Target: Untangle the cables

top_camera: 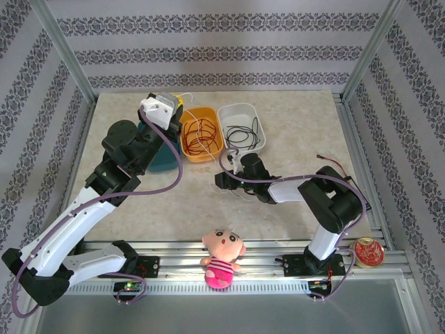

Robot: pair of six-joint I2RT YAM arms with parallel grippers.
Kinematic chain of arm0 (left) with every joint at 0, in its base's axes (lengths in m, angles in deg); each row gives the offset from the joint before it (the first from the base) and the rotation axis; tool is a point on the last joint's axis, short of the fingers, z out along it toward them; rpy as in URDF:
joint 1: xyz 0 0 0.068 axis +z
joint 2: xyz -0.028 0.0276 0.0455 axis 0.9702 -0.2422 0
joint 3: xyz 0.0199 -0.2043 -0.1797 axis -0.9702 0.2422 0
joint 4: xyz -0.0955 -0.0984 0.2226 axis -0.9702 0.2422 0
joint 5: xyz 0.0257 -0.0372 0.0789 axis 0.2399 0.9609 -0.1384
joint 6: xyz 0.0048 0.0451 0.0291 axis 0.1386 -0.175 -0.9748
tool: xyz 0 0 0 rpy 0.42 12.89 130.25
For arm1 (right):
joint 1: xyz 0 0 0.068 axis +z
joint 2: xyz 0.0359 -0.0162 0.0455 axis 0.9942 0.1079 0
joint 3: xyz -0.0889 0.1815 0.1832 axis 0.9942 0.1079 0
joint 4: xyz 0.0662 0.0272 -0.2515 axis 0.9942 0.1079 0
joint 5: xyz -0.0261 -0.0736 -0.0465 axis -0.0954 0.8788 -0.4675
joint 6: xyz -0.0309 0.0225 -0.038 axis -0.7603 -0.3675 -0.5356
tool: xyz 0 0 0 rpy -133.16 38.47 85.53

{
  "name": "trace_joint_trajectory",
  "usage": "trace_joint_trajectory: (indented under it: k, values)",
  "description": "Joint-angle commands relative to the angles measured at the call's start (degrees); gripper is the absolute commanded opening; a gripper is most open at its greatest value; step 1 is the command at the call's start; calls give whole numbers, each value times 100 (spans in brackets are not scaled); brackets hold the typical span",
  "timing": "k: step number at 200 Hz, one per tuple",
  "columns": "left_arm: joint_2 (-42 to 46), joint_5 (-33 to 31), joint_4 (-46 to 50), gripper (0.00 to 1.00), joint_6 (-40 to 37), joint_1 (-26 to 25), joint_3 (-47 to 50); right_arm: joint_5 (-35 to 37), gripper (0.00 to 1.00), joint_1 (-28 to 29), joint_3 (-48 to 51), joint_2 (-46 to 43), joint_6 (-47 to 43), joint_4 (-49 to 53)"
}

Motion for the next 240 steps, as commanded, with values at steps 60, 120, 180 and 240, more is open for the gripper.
trace_joint_trajectory:
  k: [60,120,180,240]
  values:
    - [211,-602,-242,0,-206,82,31,478,0,-29,177,-99,236,-245]
    - [370,-1473,-13,0,-497,728,-37,983,0,-459,1030,-894,366,-45]
    - [265,-1580,303,0,-626,1484,-350,1201,0,-749,1443,-1402,395,54]
    - [75,-1449,507,0,-654,1595,-476,1135,0,-775,1453,-1546,460,108]
